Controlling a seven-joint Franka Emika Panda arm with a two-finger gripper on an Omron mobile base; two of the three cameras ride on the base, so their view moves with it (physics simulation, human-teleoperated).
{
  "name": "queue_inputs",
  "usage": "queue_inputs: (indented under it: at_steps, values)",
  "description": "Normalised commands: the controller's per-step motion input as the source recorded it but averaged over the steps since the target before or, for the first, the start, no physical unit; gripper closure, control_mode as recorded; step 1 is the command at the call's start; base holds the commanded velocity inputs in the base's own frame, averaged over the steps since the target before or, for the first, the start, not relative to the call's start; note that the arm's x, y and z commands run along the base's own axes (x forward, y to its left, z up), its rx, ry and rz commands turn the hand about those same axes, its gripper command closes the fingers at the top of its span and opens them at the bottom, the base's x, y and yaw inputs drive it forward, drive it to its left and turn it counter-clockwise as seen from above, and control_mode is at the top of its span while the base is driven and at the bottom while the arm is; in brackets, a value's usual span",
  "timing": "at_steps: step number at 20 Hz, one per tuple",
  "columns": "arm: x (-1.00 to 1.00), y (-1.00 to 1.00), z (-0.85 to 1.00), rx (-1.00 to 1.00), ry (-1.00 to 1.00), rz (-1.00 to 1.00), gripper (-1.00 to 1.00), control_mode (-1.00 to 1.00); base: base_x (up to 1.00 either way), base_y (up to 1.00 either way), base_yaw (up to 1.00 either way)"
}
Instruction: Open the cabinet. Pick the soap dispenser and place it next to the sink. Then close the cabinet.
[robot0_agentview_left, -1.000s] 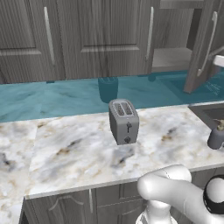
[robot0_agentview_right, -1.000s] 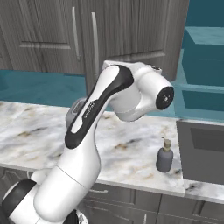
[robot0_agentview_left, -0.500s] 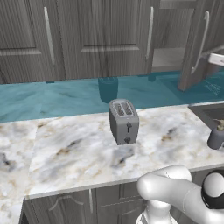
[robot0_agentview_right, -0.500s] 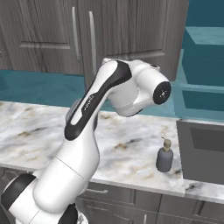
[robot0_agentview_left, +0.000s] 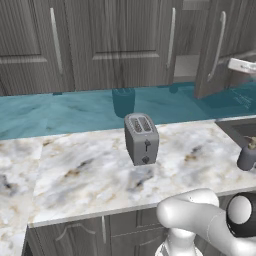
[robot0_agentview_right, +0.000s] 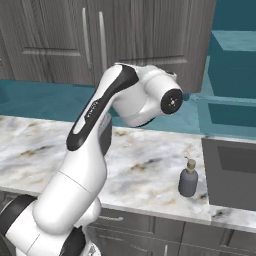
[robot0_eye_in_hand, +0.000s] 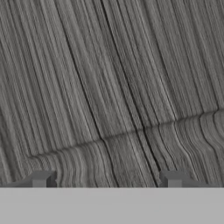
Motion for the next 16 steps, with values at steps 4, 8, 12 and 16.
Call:
queue_inputs:
  at_steps: [4,8,12,16]
  values:
    - [0.44,0.36,0.0,0.0,0.0,-0.06,-1.0,-1.0,0.0,0.0,0.0]
    - [0.46,0.35,0.01,0.0,0.0,-0.06,-1.0,-1.0,0.0,0.0,0.0]
    - [0.5,0.37,0.02,0.0,0.0,-0.07,-1.0,-1.0,0.0,0.0,0.0]
    - [0.56,0.36,0.01,0.0,0.0,-0.08,-1.0,-1.0,0.0,0.0,0.0]
